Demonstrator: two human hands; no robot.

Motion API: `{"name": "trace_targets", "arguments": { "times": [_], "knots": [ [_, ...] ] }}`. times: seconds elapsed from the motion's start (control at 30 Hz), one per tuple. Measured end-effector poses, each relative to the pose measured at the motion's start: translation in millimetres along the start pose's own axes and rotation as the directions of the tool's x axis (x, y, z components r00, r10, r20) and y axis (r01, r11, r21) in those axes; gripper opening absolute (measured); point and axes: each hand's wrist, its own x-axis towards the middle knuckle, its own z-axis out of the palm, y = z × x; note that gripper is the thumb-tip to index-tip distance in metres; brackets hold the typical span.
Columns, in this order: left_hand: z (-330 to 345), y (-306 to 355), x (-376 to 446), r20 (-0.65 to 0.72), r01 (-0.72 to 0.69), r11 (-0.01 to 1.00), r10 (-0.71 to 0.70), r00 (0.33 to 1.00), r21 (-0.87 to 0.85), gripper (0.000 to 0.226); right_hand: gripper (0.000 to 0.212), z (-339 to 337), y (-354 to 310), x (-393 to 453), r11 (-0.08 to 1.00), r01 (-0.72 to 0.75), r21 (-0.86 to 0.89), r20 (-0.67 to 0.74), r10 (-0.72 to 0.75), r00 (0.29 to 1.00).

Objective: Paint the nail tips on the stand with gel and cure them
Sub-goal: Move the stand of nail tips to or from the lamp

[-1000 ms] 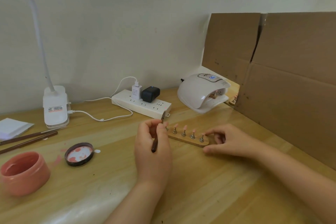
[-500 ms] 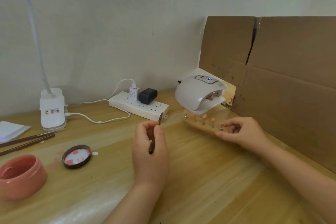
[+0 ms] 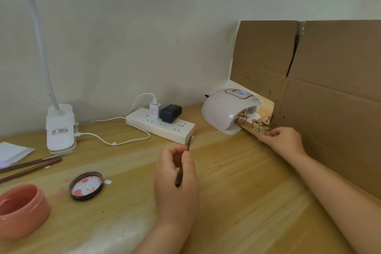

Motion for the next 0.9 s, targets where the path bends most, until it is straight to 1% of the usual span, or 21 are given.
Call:
{"name": "trace_targets", "arguments": {
  "times": [0.17,0.27,0.33,0.5,0.6,0.63,0.67,0.73,0.8,0.9],
  "knots": [
    [1,0,-1,0.001,-0.016,1.0,0.016,1.0,0.009,0.015,0.047,5,5,17,0.998,-0.036,0.047,0.032,0.035,0.999],
    [1,0,-2,0.005,-0.015,1.0,0.015,1.0,0.012,0.013,0.054,14,-3,24,0.998,-0.033,0.061,0.062,0.029,0.998],
    [1,1,-3,0.004,-0.014,1.0,0.014,1.0,0.014,0.013,0.056,21,-13,30,0.996,-0.034,0.082,0.108,0.025,0.994],
    [2,1,-2,0.004,0.012,1.0,-0.012,1.0,0.014,0.017,0.038,38,-37,45,0.982,-0.07,0.177,0.285,0.017,0.958],
    [2,1,-2,-0.005,0.032,0.999,-0.032,0.999,0.015,0.017,0.02,45,-44,58,0.978,-0.079,0.191,0.396,-0.003,0.918],
    [2,1,-2,-0.007,0.037,0.999,-0.037,0.999,0.016,0.018,0.017,47,-44,62,0.971,-0.105,0.215,0.405,0.009,0.914],
    [2,0,-2,-0.006,0.039,0.999,-0.039,0.999,0.02,0.019,0.016,47,-42,67,0.957,-0.149,0.25,0.388,0.042,0.921],
    [2,0,-2,-0.001,0.045,0.999,-0.045,0.999,0.03,0.018,0.016,47,-36,76,0.924,-0.226,0.31,0.281,0.139,0.95],
    [2,0,-2,-0.002,0.055,0.998,-0.055,0.998,0.04,0.017,0.022,50,-27,85,0.936,-0.233,0.265,0.169,0.193,0.967],
    [2,-2,-2,-0.005,0.069,0.997,-0.069,0.998,0.041,0.012,0.023,60,-22,90,0.965,-0.205,0.163,0.159,0.18,0.971]
  ]
}}
